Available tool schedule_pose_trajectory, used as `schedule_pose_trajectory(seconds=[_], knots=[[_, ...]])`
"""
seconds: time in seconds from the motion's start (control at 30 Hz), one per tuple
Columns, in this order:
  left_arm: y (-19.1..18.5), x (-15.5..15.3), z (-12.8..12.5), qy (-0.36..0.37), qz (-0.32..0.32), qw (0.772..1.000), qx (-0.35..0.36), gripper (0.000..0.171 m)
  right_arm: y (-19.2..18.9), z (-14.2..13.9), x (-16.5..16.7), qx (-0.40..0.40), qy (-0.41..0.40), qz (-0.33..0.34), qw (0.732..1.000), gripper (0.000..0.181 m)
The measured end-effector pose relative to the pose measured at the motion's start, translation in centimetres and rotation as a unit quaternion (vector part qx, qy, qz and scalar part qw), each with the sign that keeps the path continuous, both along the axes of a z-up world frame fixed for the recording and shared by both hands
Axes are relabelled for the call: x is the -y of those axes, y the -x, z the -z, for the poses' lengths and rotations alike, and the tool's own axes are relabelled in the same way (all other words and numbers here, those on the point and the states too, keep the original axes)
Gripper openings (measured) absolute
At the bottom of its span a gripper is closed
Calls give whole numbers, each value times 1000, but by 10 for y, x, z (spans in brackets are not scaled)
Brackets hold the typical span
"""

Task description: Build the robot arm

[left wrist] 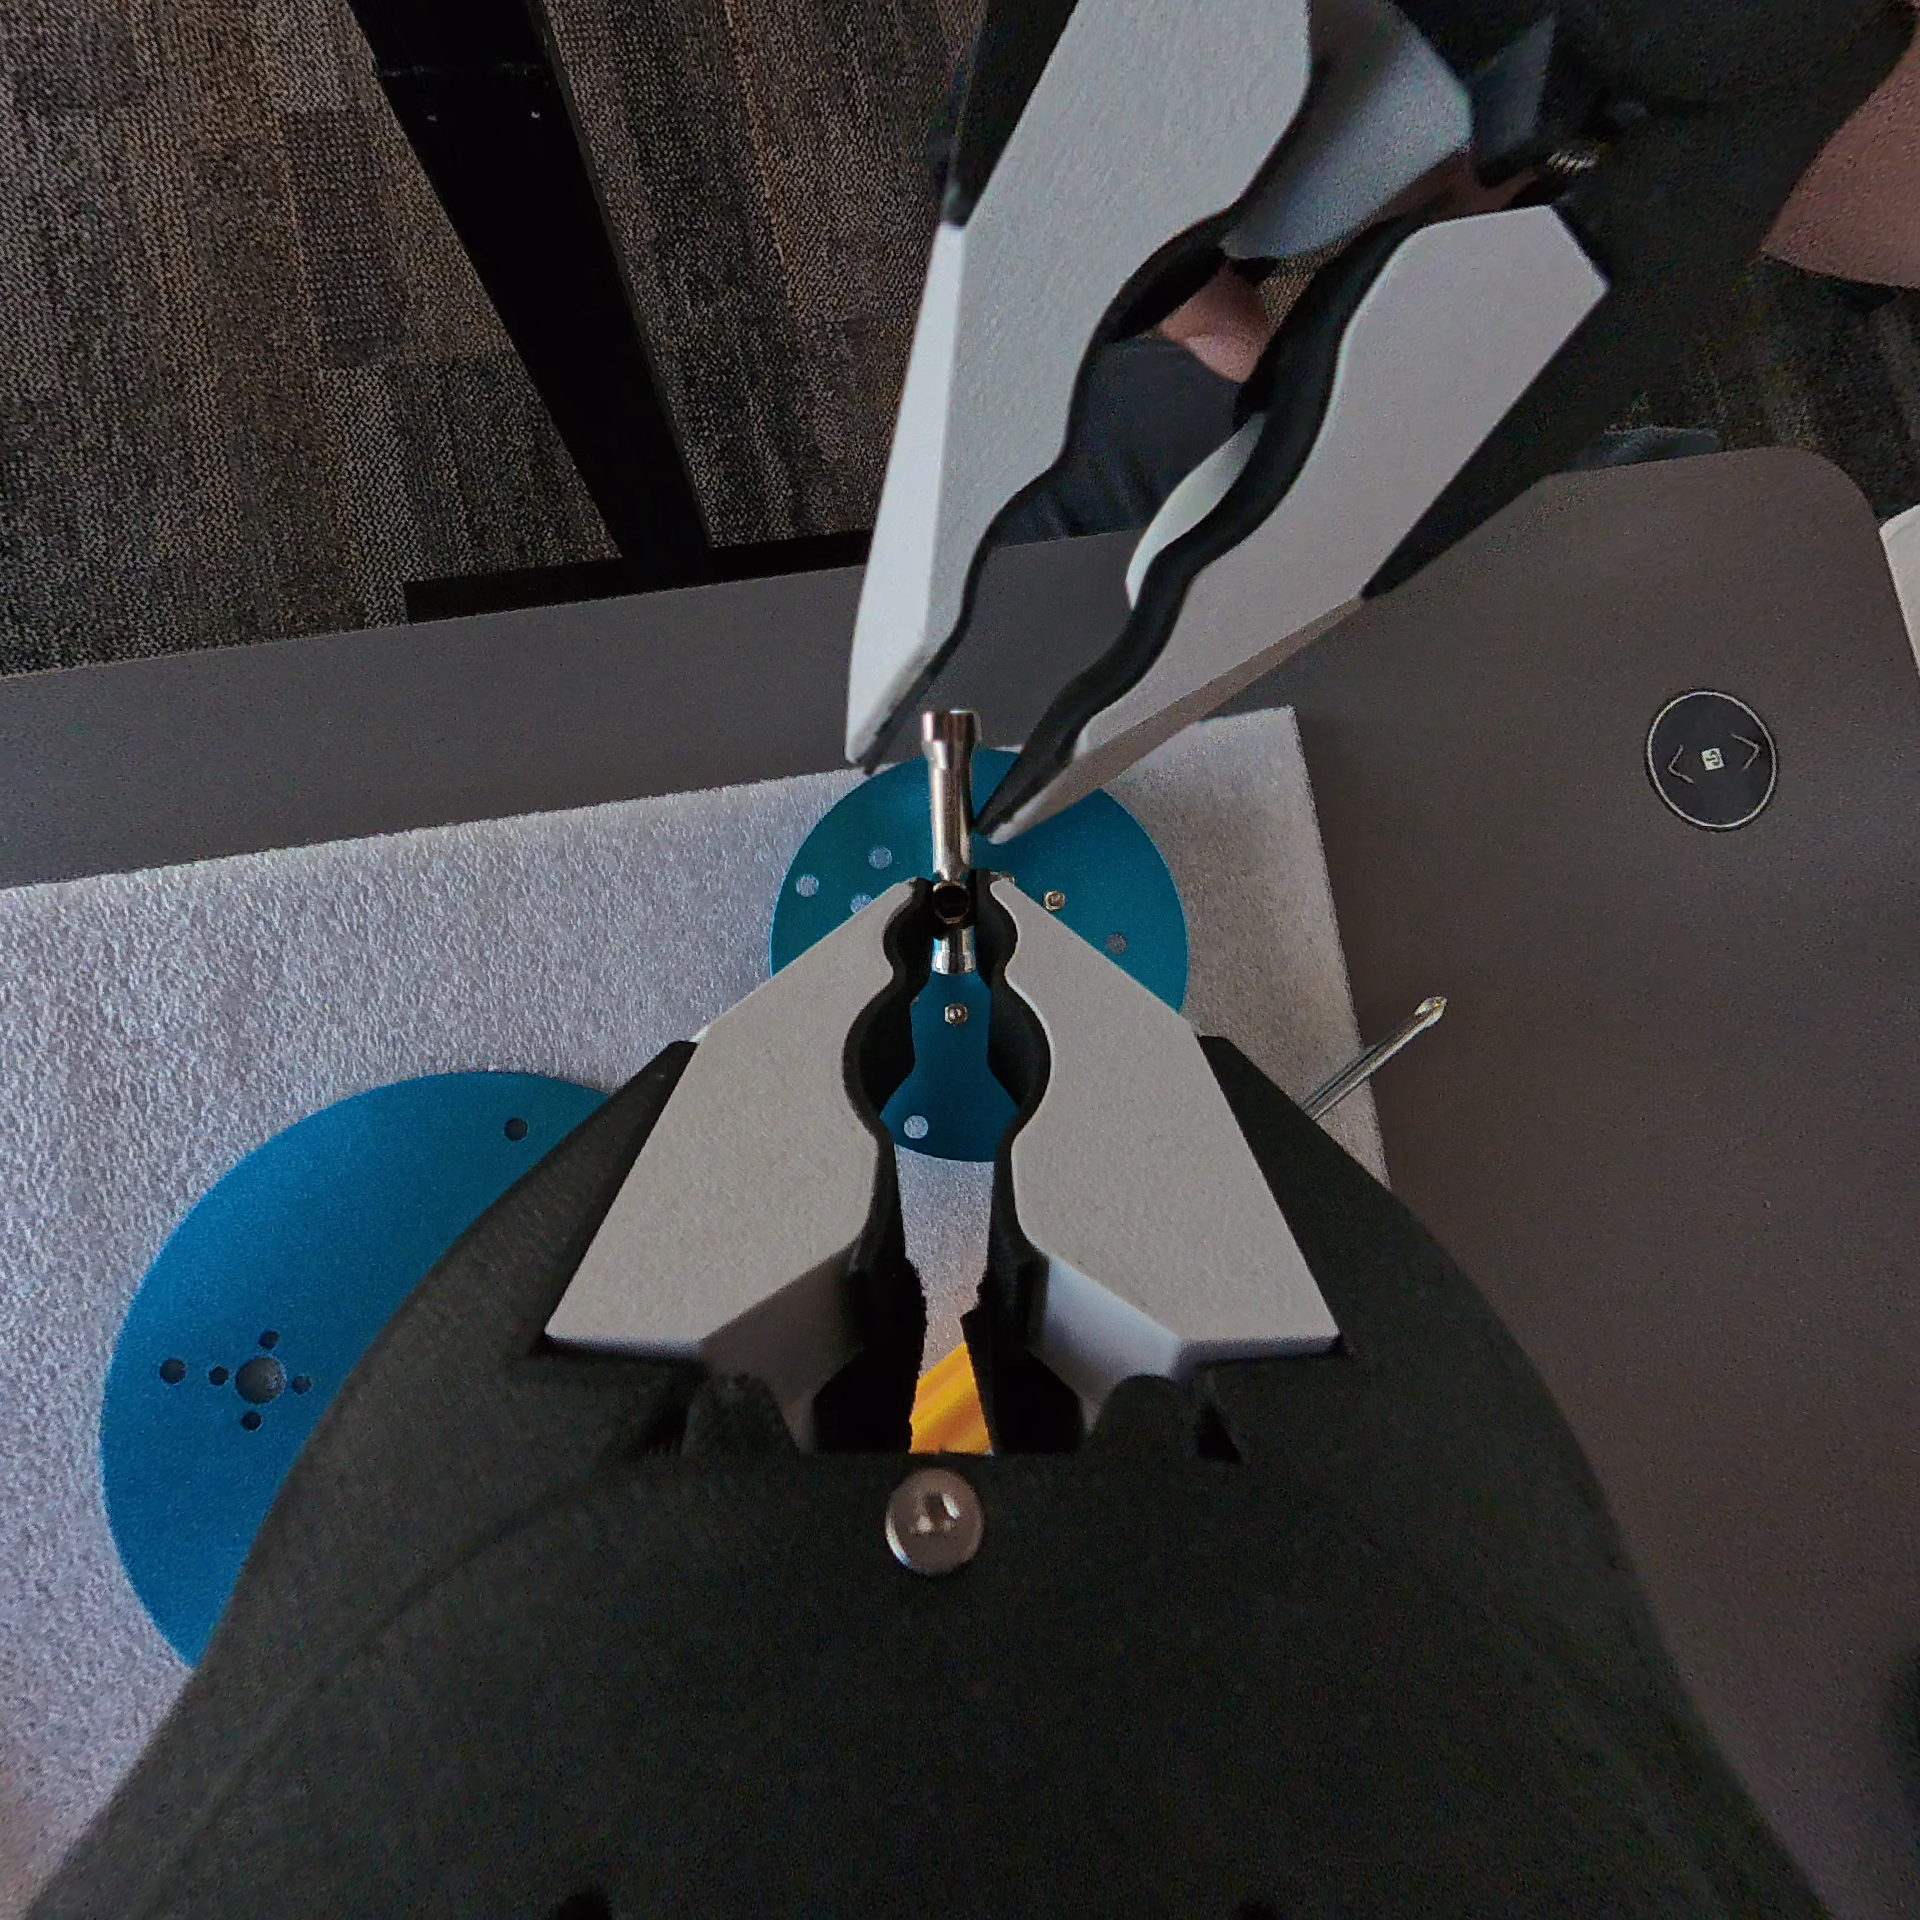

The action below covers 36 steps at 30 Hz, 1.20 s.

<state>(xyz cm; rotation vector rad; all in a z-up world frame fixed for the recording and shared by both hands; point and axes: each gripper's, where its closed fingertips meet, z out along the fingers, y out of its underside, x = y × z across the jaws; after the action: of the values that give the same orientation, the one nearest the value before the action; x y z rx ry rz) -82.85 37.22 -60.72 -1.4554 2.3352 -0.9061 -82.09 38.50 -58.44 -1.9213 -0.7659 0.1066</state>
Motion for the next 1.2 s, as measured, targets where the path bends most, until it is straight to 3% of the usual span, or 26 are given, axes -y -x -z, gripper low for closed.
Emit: schedule_pose_trajectory(seconds=[0.13,0.27,0.3,0.37,0.53,0.7,0.9,1.2], knots=[[-1,0,0,-1,1,1000,1,6,-3,18,2,-20,61,-6,998,16],[-1,1,0,-9,4,1000,4,6,-4,18,4,-59,66,-11,996,10],[-1,0,0,-16,7,1000,3,6,-5,17,4,-62,66,-15,996,12],[-1,0,0,-24,11,1000,-3,6,-3,8,4,-75,52,-24,996,34],[-1,0,0,-27,14,999,-9,6,-2,7,5,-103,82,-42,990,13],[-2,1,0,2,-3,1000,-3,7,-3,9,8,-134,93,-47,986,10],[-5,6,-4,70,-21,997,15,10,-5,15,13,-109,94,-49,988,10],[-7,4,-9,71,-26,996,39,8,-5,16,12,-109,103,-47,988,10]])
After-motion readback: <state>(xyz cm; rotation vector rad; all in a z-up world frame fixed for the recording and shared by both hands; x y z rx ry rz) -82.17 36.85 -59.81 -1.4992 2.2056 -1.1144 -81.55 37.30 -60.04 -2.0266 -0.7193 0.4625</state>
